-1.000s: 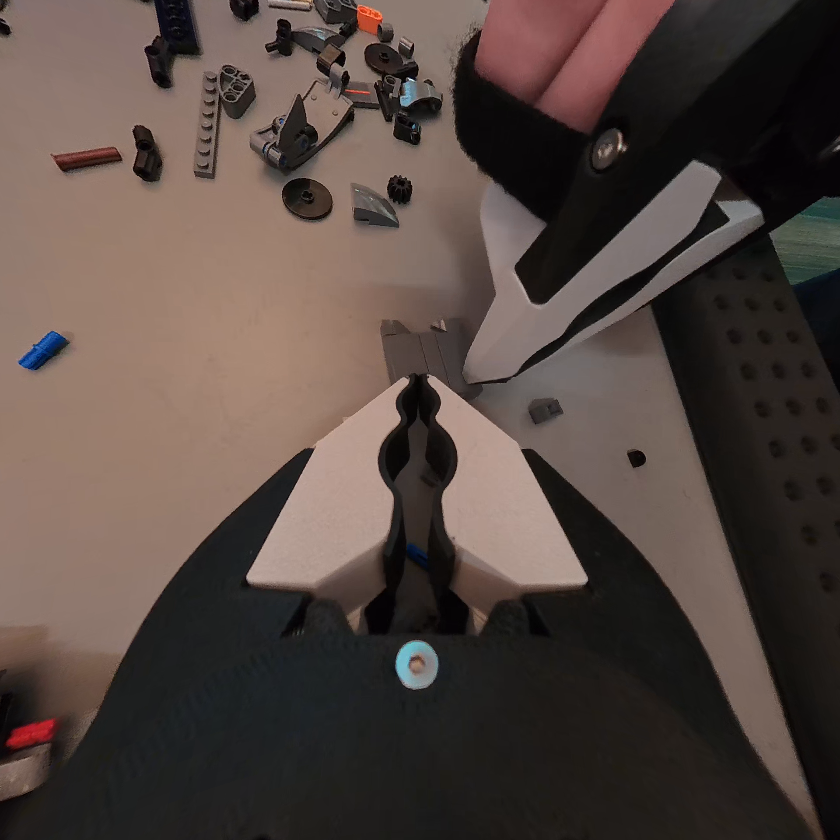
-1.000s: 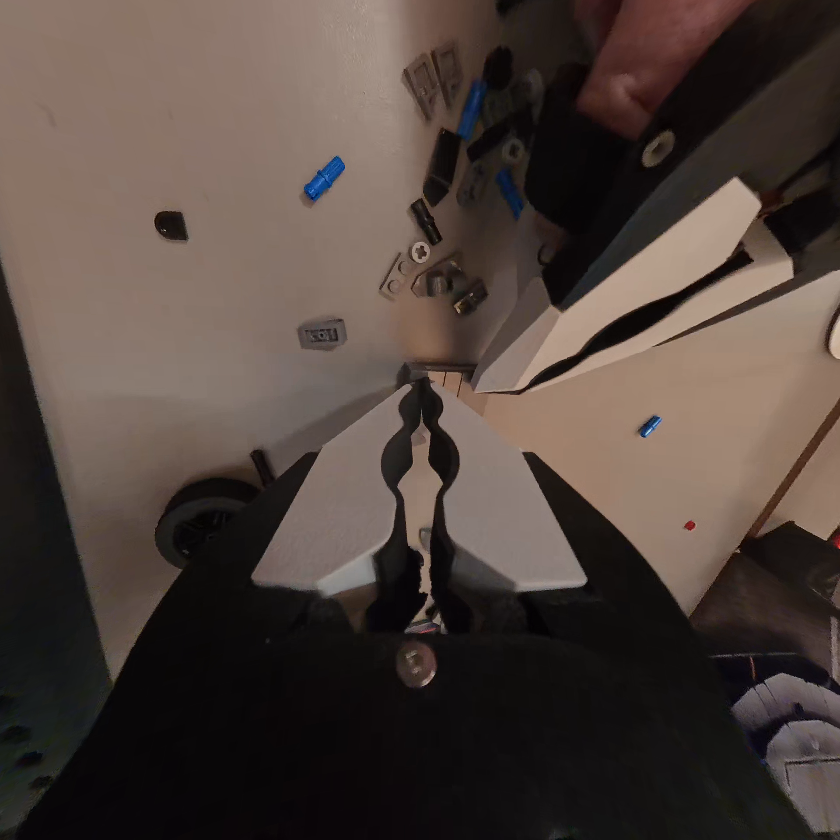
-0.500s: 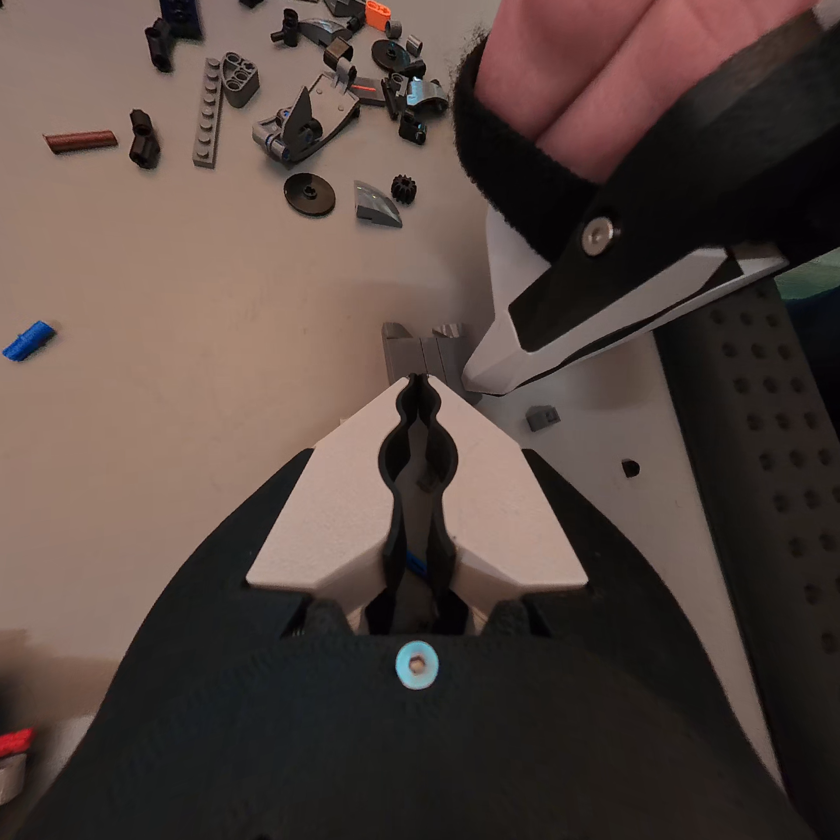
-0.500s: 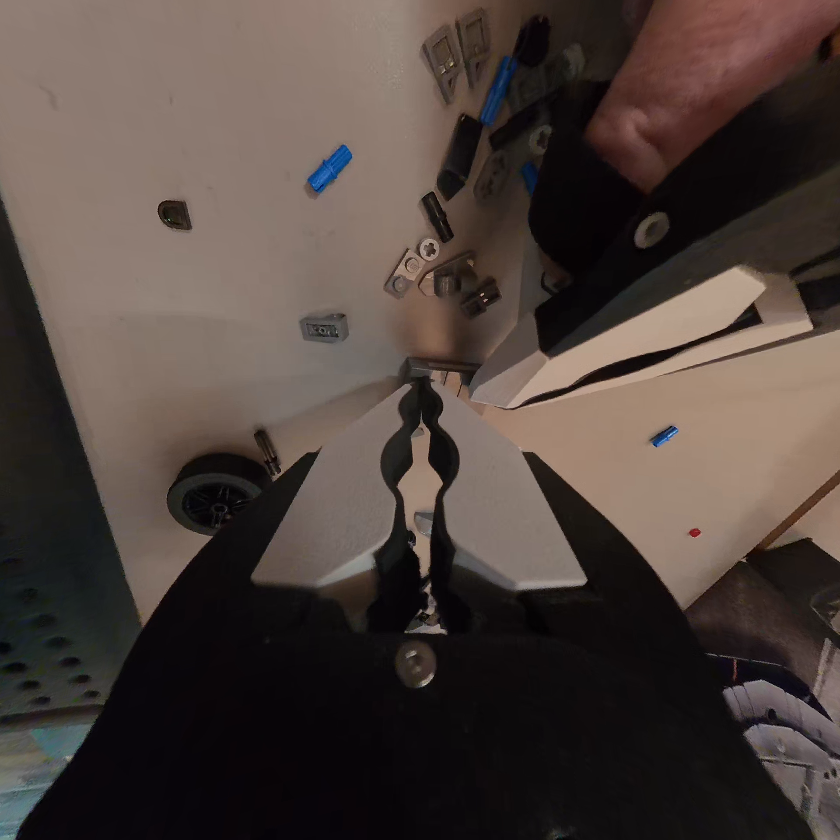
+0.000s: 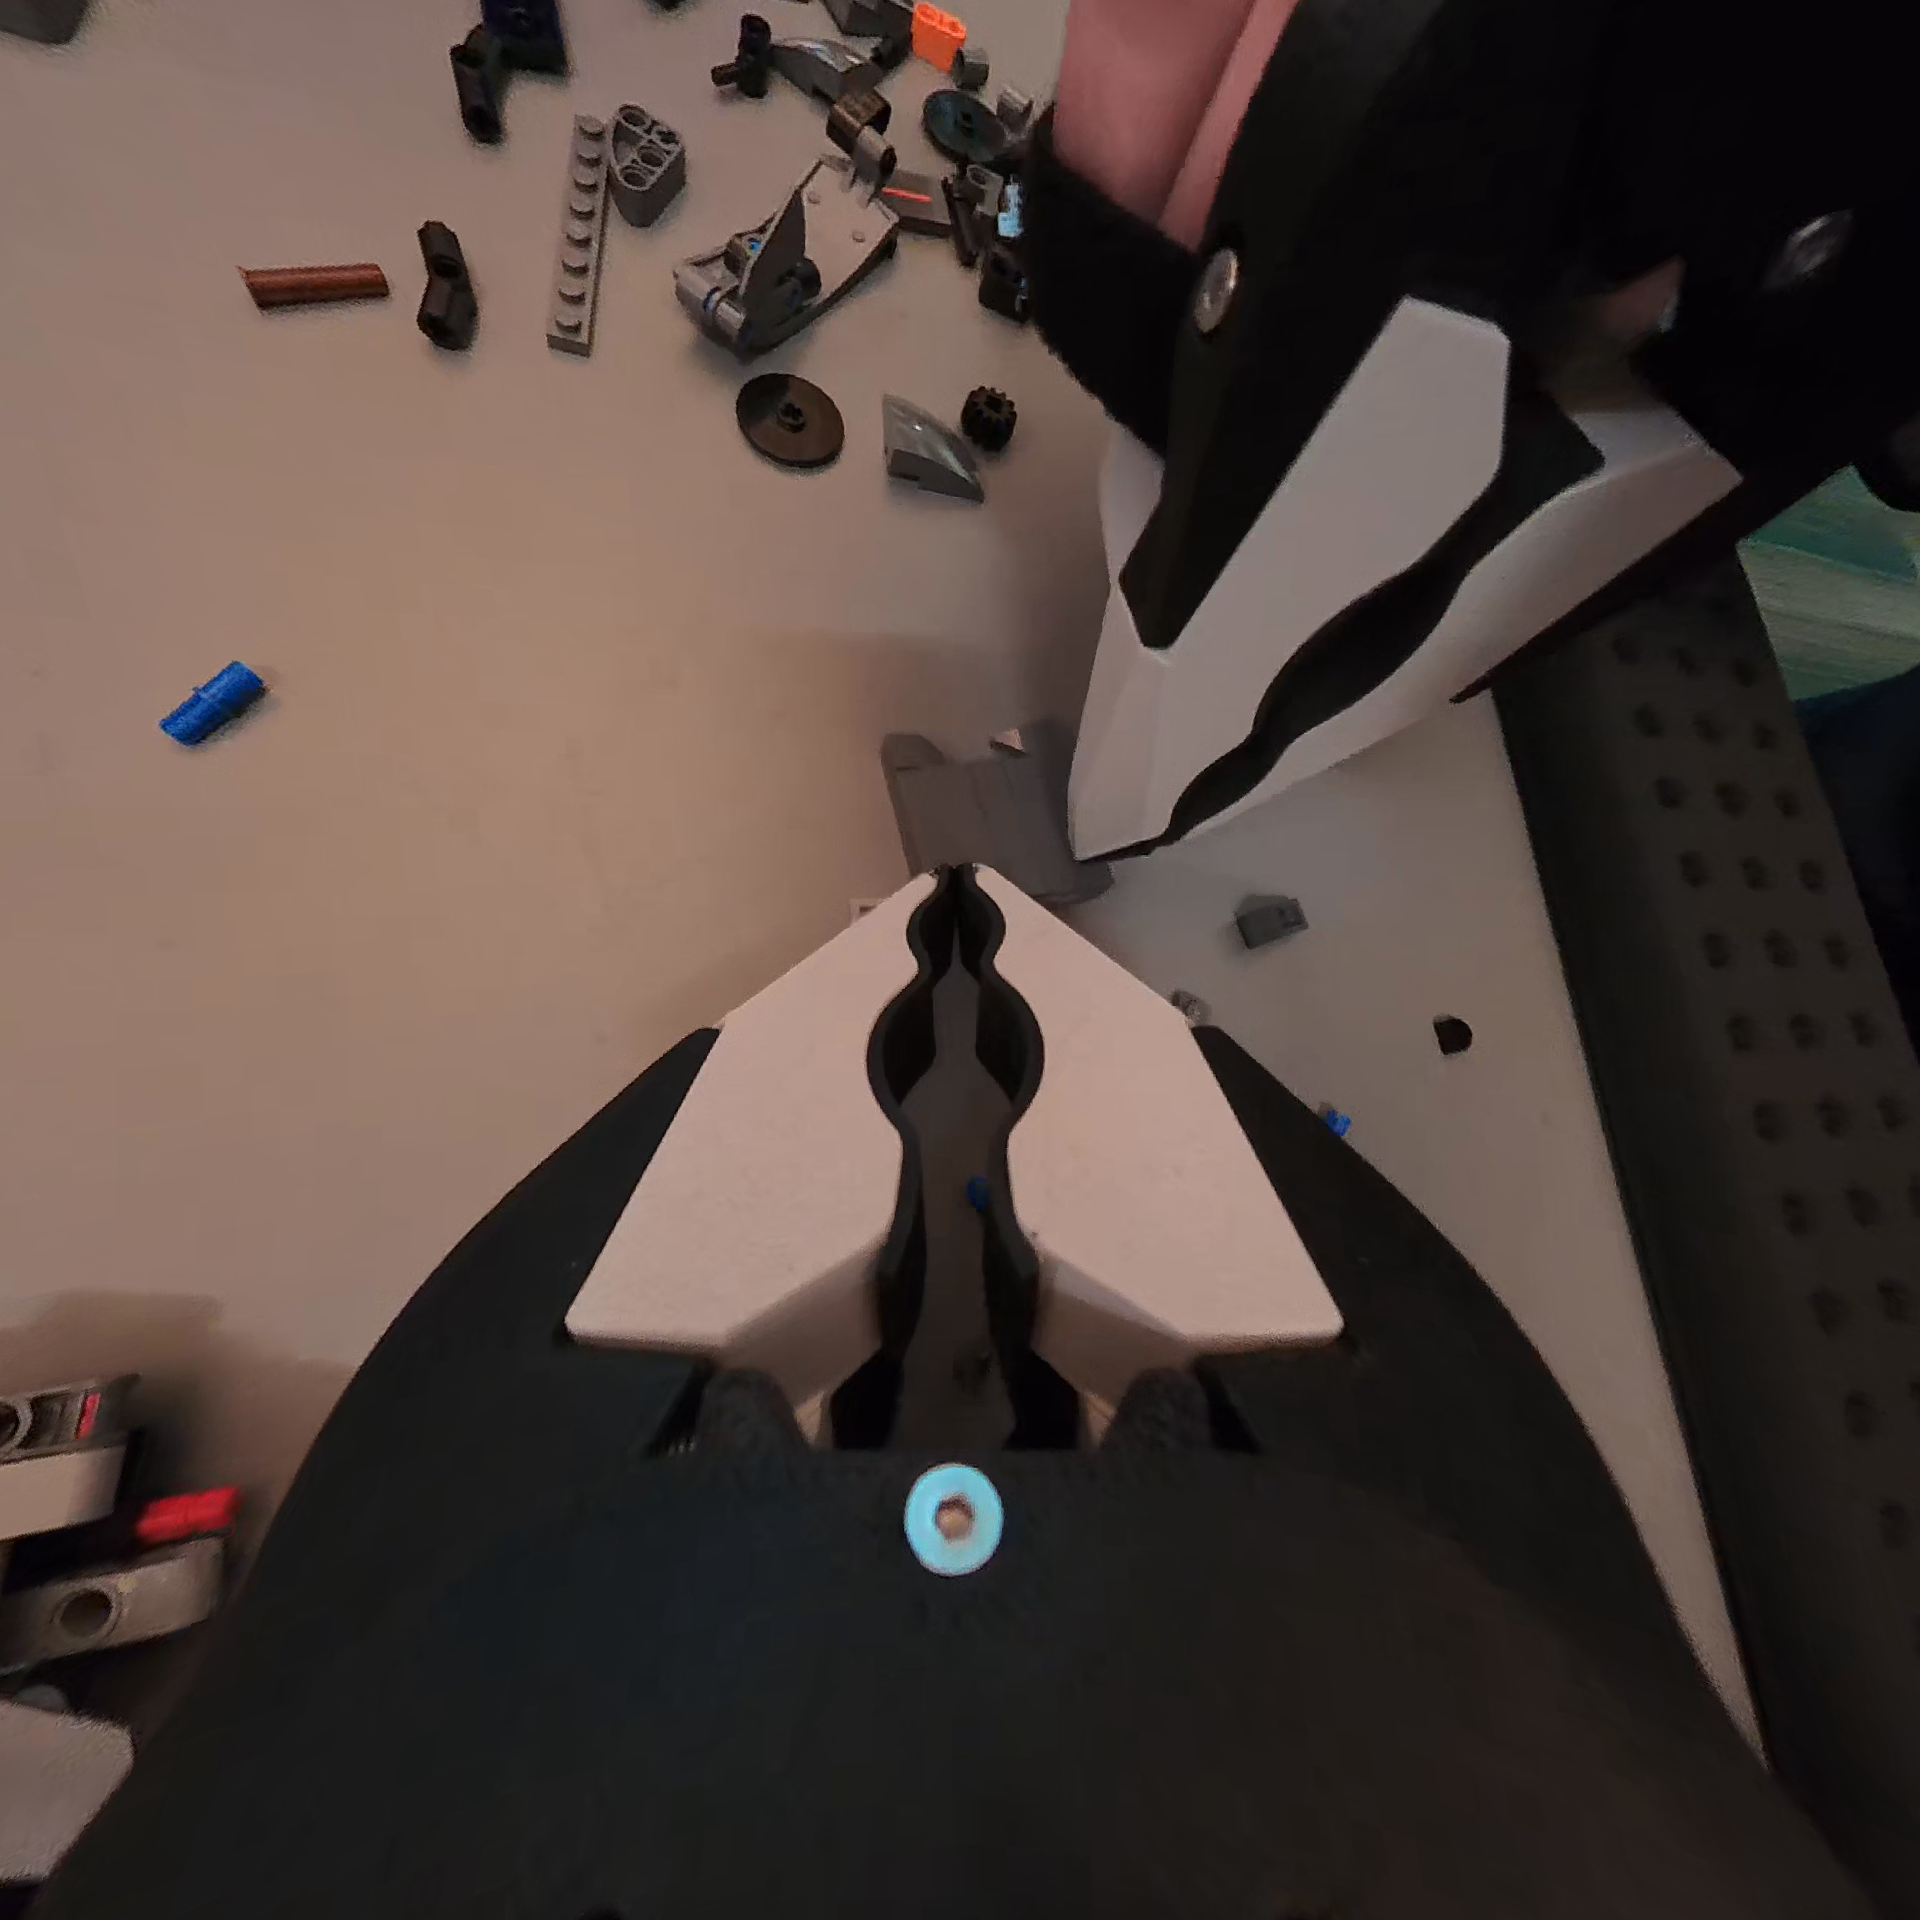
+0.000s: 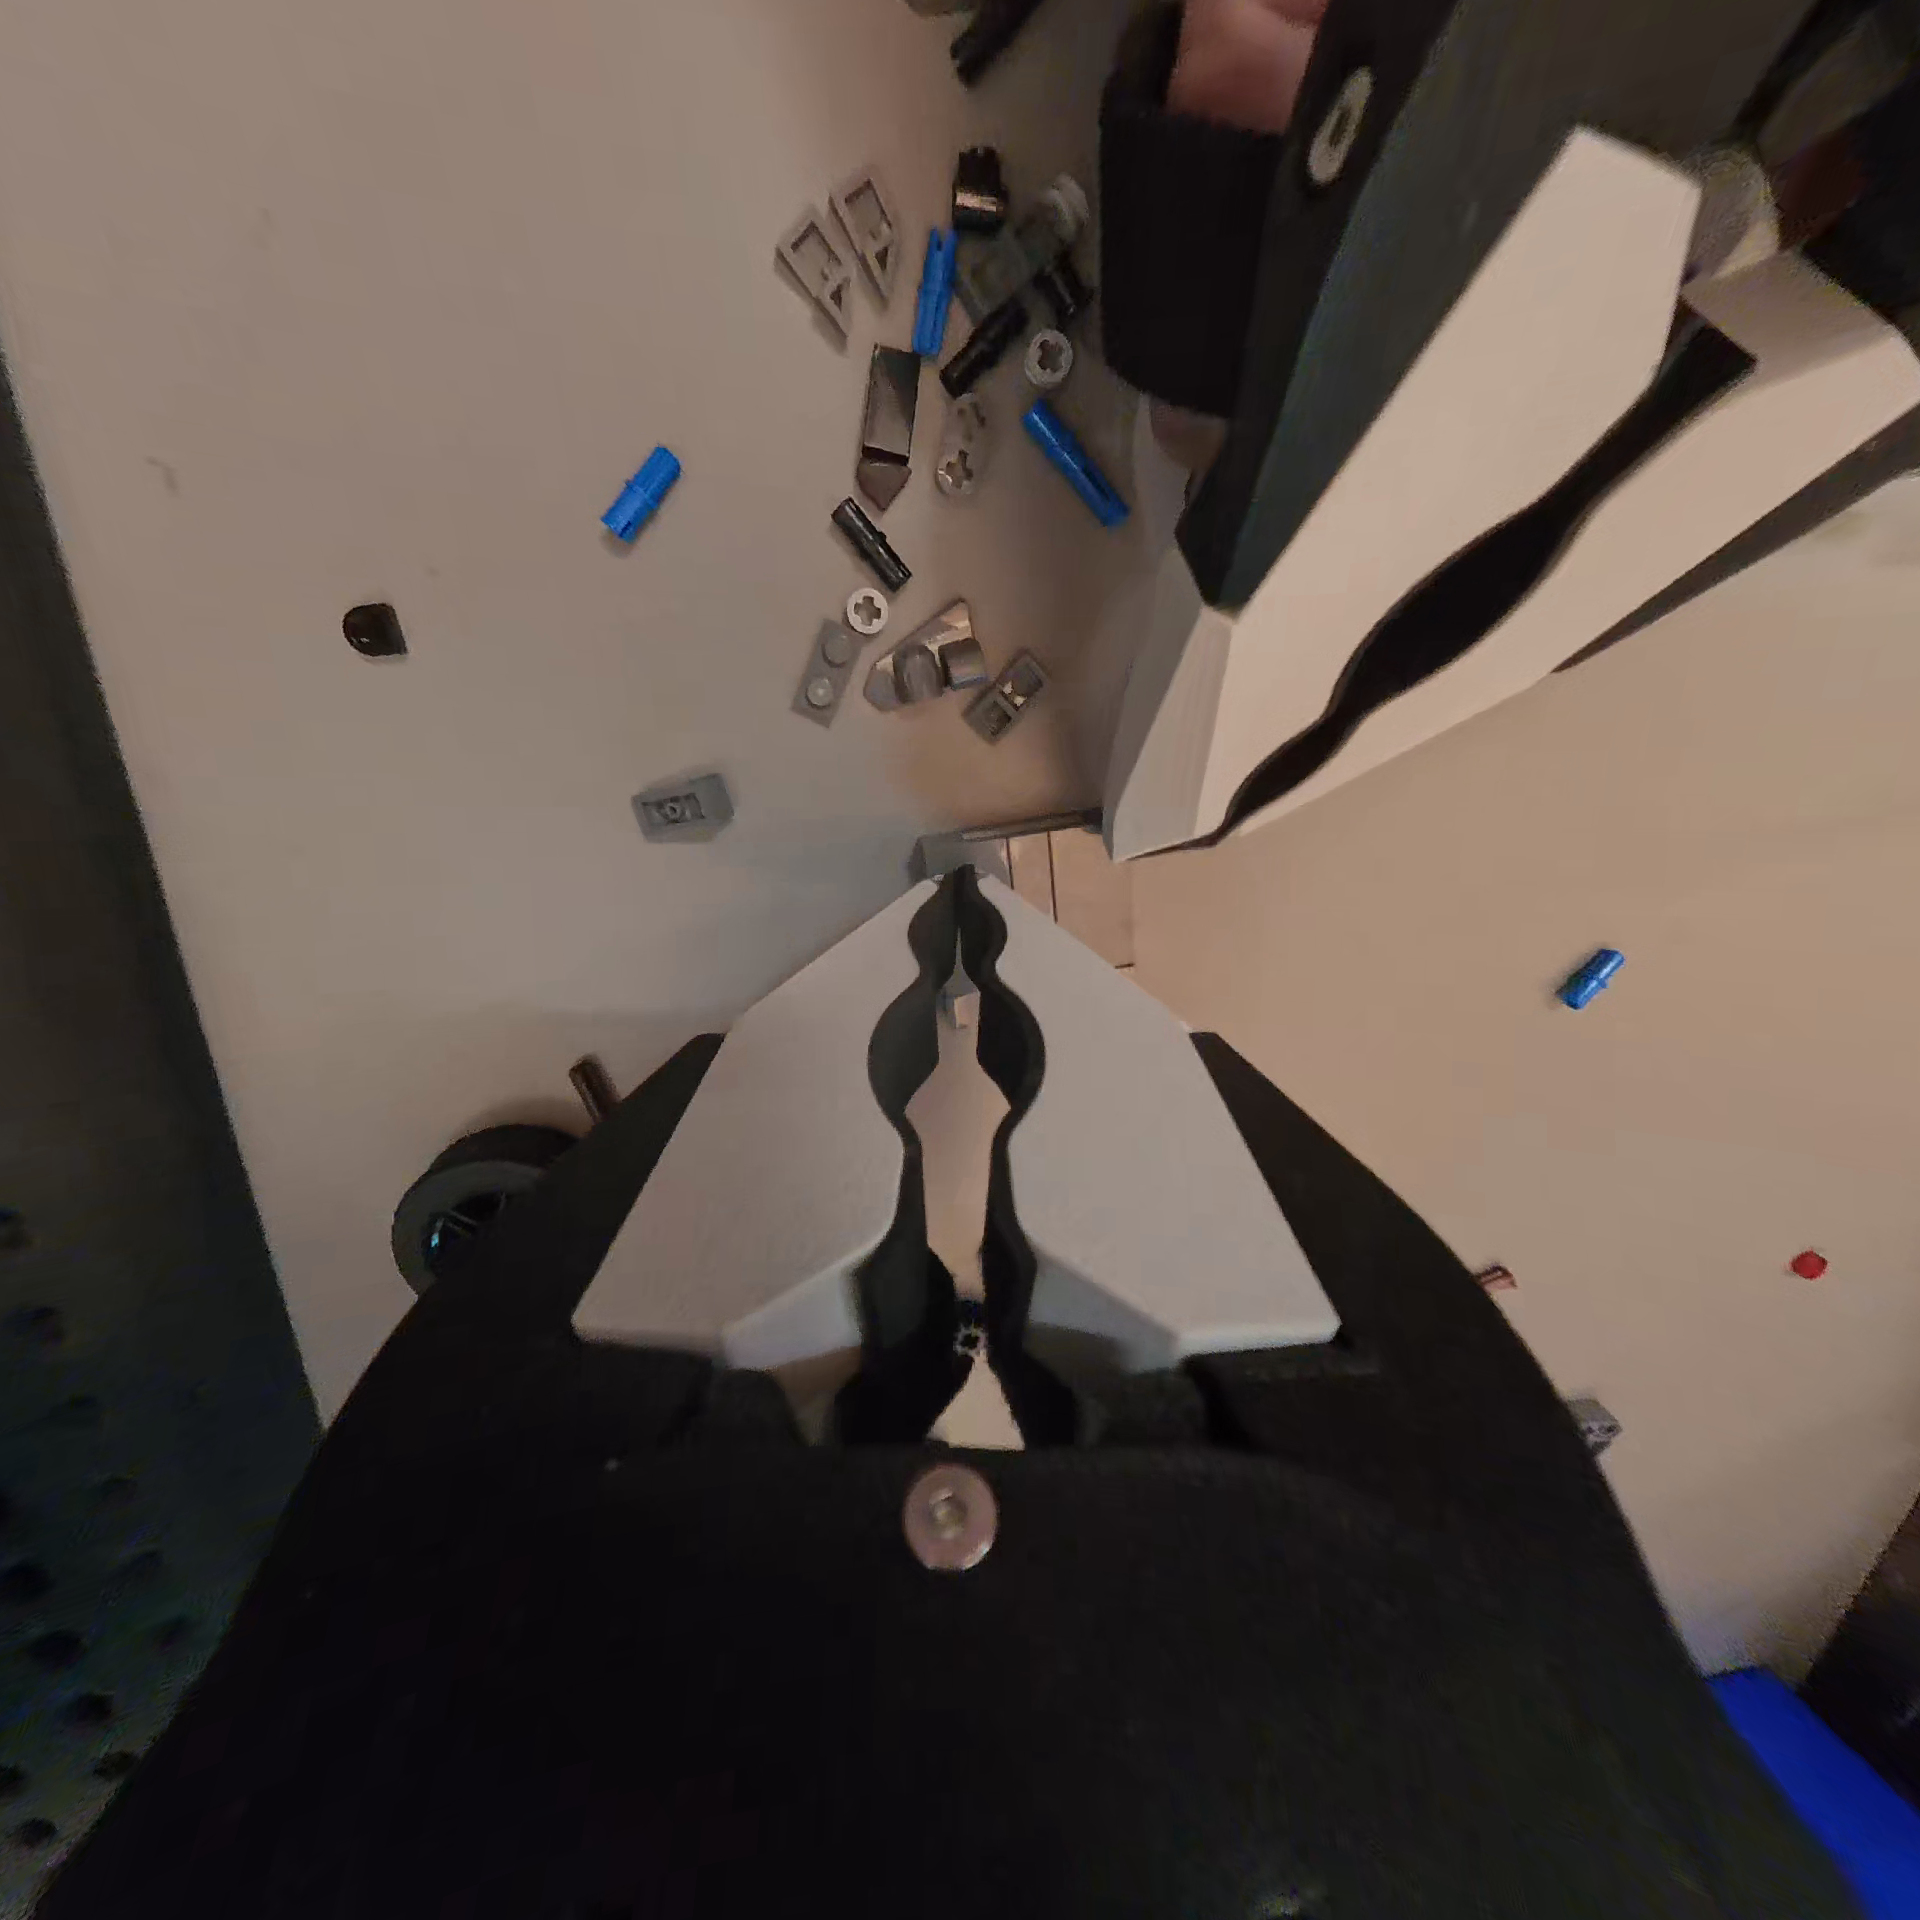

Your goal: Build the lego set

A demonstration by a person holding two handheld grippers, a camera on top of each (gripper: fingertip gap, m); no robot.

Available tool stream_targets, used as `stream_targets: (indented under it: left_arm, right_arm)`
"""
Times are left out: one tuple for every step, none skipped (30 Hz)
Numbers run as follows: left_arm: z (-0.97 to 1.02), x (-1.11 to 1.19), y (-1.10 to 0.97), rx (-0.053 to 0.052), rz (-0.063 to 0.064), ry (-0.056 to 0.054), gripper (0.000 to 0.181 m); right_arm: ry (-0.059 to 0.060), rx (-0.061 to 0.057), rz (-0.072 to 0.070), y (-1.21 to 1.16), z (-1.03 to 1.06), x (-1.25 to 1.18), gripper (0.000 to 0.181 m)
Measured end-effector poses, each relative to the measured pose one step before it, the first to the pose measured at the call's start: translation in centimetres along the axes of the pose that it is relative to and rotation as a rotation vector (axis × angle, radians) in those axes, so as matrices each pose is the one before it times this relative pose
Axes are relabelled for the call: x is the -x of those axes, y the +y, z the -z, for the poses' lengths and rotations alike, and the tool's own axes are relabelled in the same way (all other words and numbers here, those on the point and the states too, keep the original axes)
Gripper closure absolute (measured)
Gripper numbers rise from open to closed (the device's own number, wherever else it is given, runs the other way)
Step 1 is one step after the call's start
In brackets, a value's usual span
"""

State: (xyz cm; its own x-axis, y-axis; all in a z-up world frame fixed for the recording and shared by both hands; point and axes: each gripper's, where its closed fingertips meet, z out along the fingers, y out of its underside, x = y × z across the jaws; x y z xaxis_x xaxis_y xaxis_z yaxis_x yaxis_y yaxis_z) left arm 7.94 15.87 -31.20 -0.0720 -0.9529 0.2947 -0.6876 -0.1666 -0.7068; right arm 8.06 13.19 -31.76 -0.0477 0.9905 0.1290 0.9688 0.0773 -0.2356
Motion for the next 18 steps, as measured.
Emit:
stream_targets:
  left_arm:
    - [0.087,0.054,0.135,0.0078,0.0001,-0.0034,0.181]
    - [-0.008,-0.002,0.018,0.0004,0.0009,0.0008,0.181]
    - [-0.116,-0.114,0.041,0.0018,0.0000,0.0070,0.181]
    - [-0.129,-0.087,0.023,0.0025,-0.0025,0.0034,0.181]
    - [-0.048,-0.007,-0.018,0.0011,-0.0021,-0.0015,0.181]
    - [0.002,-0.047,0.027,0.0058,-0.0036,0.0008,0.181]
    - [0.021,0.027,0.029,0.0042,-0.0069,-0.0046,0.181]
    - [0.042,0.053,0.028,0.0024,-0.0050,-0.0063,0.181]
    - [0.010,-0.044,0.031,0.0000,-0.0004,0.0020,0.181]
    - [-0.005,-0.071,0.030,-0.0002,0.0012,0.0056,0.181]
    - [0.003,0.000,0.012,-0.0022,0.0015,0.0024,0.181]
    - [-0.004,-0.001,0.004,-0.0031,0.0034,0.0031,0.181]
    - [0.011,-0.017,0.027,-0.0012,-0.0068,0.0002,0.181]
    - [-0.002,-0.011,0.014,-0.0015,-0.0100,-0.0015,0.181]
    - [-0.003,-0.025,-0.004,-0.0043,-0.0016,0.0019,0.181]
    - [-0.012,-0.038,0.012,-0.0052,0.0009,0.0064,0.181]
    - [0.009,-0.008,0.024,-0.0047,0.0055,0.0062,0.181]
    - [0.012,-0.011,0.016,-0.0038,0.0020,0.0035,0.181]
  right_arm:
    - [0.0019,-0.0035,0.0006,-0.027,0.006,-0.002,0.181]
    - [-0.0012,-0.0030,-0.0025,-0.028,0.009,0.001,0.181]
    - [-0.0015,0.0011,-0.0053,-0.011,0.002,-0.013,0.181]
    - [0.0023,0.0022,0.0017,-0.008,0.006,-0.046,0.181]
    - [0.0025,-0.0010,0.0070,-0.069,0.033,0.008,0.181]
    - [-0.0004,-0.0034,0.0050,-0.121,0.043,0.057,0.181]
    - [0.0008,-0.0018,0.0038,-0.101,0.021,0.043,0.181]
    - [0.0013,0.0029,0.0039,-0.035,-0.022,0.013,0.181]
    - [-0.0026,0.0014,0.0020,-0.040,-0.044,0.044,0.181]
    - [-0.0103,-0.0009,0.0003,-0.079,-0.072,0.153,0.181]
    - [-0.0028,0.0044,0.0031,-0.018,-0.075,0.072,0.181]
    - [0.0097,0.0063,0.0063,-0.004,-0.020,-0.111,0.181]
    - [0.0027,0.0032,-0.0013,-0.026,-0.018,-0.052,0.181]
    - [-0.0061,0.0001,-0.0075,-0.041,-0.011,0.044,0.181]
    - [-0.0029,-0.0009,0.0010,-0.013,-0.006,0.034,0.181]
    - [0.0006,-0.0036,0.0055,-0.007,-0.007,0.016,0.181]
    - [-0.0014,-0.0023,-0.0020,0.005,-0.006,0.046,0.181]
    - [-0.0045,-0.0014,-0.0037,0.020,-0.001,0.082,0.181]
